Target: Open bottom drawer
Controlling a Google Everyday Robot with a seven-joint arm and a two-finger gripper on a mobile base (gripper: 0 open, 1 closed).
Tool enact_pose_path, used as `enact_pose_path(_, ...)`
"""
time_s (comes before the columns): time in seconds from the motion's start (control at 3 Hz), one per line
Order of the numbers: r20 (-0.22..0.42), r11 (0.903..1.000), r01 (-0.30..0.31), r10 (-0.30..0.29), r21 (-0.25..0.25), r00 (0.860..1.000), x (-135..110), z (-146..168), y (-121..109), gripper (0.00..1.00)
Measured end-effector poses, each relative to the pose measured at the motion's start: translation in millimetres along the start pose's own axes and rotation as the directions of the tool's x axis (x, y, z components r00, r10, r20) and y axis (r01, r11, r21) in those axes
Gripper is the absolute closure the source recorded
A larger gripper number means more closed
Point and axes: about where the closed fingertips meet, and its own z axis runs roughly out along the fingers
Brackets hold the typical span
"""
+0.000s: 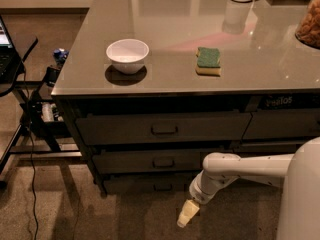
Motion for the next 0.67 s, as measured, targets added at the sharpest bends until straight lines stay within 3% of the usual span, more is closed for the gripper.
enact_pose_path(0.33, 0.0, 1.0, 0.0, 0.0, 0.0, 1.0, 0, 0, 0, 0.0)
enact_pose_path(0.67, 0.019, 0.9991, -0.016, 0.017, -0.038, 1.0, 5, 36, -8, 0.0)
